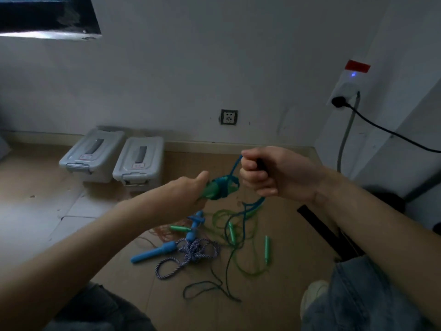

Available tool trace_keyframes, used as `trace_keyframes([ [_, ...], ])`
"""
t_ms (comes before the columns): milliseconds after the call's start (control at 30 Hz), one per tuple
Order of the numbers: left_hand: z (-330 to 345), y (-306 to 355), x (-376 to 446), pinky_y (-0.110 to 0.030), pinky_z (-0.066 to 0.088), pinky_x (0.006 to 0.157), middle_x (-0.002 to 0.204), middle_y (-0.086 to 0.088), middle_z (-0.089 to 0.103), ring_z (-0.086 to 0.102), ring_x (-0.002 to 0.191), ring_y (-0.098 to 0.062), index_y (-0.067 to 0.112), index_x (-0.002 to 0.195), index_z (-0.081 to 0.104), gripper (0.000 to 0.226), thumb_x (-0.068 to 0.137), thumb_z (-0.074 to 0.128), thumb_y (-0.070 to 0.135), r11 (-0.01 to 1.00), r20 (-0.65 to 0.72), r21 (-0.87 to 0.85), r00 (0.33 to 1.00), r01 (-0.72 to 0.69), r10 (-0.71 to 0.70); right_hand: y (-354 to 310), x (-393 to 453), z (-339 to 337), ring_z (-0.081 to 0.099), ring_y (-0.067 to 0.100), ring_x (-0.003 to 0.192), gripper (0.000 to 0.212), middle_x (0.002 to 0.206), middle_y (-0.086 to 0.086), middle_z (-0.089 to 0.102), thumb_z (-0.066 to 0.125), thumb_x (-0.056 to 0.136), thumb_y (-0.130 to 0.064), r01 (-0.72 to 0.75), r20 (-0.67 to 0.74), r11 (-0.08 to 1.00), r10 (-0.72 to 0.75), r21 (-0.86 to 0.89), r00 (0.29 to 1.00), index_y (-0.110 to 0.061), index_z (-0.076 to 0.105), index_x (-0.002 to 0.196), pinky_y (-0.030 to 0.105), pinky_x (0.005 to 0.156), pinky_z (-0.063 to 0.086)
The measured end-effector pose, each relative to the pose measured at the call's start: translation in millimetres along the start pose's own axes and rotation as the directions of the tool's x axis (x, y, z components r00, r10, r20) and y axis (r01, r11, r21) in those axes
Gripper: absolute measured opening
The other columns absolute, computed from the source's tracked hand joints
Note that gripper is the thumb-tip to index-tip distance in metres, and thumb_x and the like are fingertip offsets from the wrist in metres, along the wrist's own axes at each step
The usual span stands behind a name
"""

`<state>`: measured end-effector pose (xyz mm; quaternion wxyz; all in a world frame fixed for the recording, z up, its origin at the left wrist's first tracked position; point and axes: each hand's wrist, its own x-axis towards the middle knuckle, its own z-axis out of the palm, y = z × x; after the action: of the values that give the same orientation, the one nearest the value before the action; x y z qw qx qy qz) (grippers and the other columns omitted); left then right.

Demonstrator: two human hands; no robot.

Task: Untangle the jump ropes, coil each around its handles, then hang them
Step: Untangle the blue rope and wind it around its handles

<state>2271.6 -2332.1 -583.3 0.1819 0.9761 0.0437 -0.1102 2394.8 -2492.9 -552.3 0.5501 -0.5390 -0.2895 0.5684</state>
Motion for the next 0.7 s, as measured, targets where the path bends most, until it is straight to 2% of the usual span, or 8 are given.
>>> trace_keyframes([
  [100, 0.8, 11.1, -4.8, -0.023, 0.046, 0.063, 0.09, -0.003, 0.056, 0.06, 0.08, -0.02, 0.019, 0.12, 0.034, 0.028, 0.095, 0.044, 0.024, 0.982, 0.132, 0.172, 0.989, -0.083, 0.06, 1.0, 1.5, -2.8, 0.027, 0.005, 0.041, 0.036, 0.05, -0.007, 0.036, 0.039, 0.095, -0.026, -0.092, -0.051, 0.992, 0.088, -0.091, 0.995, -0.018, 0.043, 0.061, 0.015, 0.034, 0.026],
  [167, 2.9, 19.2, -4.3, -0.025, 0.044, 0.069, 0.097, -0.003, 0.059, 0.06, 0.086, -0.02, 0.022, 0.123, 0.037, 0.03, 0.094, 0.045, 0.025, 0.959, 0.179, 0.236, 0.977, -0.154, 0.113, 3.4, 5.1, -1.2, 0.027, 0.004, 0.038, 0.038, 0.047, -0.007, 0.036, 0.038, 0.096, -0.025, -0.171, -0.094, 0.975, 0.159, -0.145, 0.983, -0.018, 0.042, 0.059, 0.015, 0.032, 0.023],
  [267, -1.8, 20.6, -6.8, -0.022, 0.043, 0.065, 0.081, 0.006, 0.054, 0.055, 0.071, -0.011, 0.026, 0.102, 0.044, 0.01, 0.093, 0.048, 0.025, 0.953, 0.166, 0.105, 0.95, -0.283, 0.264, 7.6, 9.3, -0.5, 0.025, 0.005, 0.033, 0.042, 0.041, -0.007, 0.036, 0.042, 0.096, -0.024, -0.273, -0.251, 0.915, 0.201, -0.298, 0.947, -0.017, 0.04, 0.055, 0.016, 0.031, 0.022],
  [367, -9.2, 16.9, -12.0, -0.011, 0.04, 0.057, 0.075, 0.01, 0.053, 0.051, 0.061, -0.001, 0.033, 0.091, 0.041, 0.017, 0.091, 0.052, 0.02, 0.921, 0.138, -0.1, 0.911, -0.376, 0.388, 8.8, 9.2, -0.1, 0.026, 0.006, 0.033, 0.045, 0.04, -0.007, 0.038, 0.047, 0.095, -0.028, -0.306, -0.284, 0.818, 0.183, -0.486, 0.941, -0.017, 0.042, 0.052, 0.016, 0.033, 0.022],
  [433, -14.0, 16.2, -12.7, -0.006, 0.038, 0.054, 0.073, 0.012, 0.052, 0.052, 0.06, 0.004, 0.032, 0.093, 0.044, 0.016, 0.091, 0.053, 0.018, 0.901, 0.14, -0.197, 0.899, -0.386, 0.416, 4.8, 7.8, -0.2, 0.024, 0.006, 0.033, 0.046, 0.039, -0.008, 0.039, 0.049, 0.094, -0.032, -0.288, -0.296, 0.794, 0.143, -0.535, 0.944, -0.018, 0.042, 0.051, 0.015, 0.034, 0.02],
  [500, -15.7, 14.4, -10.7, -0.006, 0.039, 0.055, 0.076, 0.011, 0.053, 0.052, 0.06, 0.007, 0.028, 0.096, 0.045, 0.012, 0.092, 0.052, 0.019, 0.912, 0.184, -0.23, 0.905, -0.34, 0.383, -0.1, 7.2, -0.9, 0.023, 0.006, 0.033, 0.046, 0.038, -0.008, 0.039, 0.05, 0.094, -0.033, -0.243, -0.334, 0.795, 0.055, -0.555, 0.941, -0.018, 0.042, 0.051, 0.015, 0.034, 0.018],
  [600, -14.4, 12.9, -6.4, -0.011, 0.044, 0.056, 0.078, 0.009, 0.055, 0.052, 0.06, 0.002, 0.024, 0.095, 0.048, 0.007, 0.092, 0.052, 0.02, 0.917, 0.225, -0.286, 0.911, -0.278, 0.347, -2.4, 6.9, 1.7, 0.025, 0.006, 0.033, 0.046, 0.04, -0.007, 0.039, 0.05, 0.094, -0.033, -0.162, -0.343, 0.79, -0.065, -0.591, 0.937, -0.017, 0.042, 0.051, 0.016, 0.035, 0.021],
  [700, -10.7, 11.4, -1.2, -0.013, 0.047, 0.055, 0.077, 0.008, 0.058, 0.055, 0.061, -0.007, 0.021, 0.089, 0.05, 0.004, 0.092, 0.052, 0.02, 0.941, 0.271, -0.3, 0.931, -0.158, 0.243, -7.4, 5.4, 4.8, 0.023, 0.006, 0.034, 0.046, 0.041, -0.007, 0.036, 0.048, 0.095, -0.029, 0.004, -0.308, 0.822, -0.218, -0.569, 0.926, -0.017, 0.04, 0.051, 0.016, 0.035, 0.021],
])
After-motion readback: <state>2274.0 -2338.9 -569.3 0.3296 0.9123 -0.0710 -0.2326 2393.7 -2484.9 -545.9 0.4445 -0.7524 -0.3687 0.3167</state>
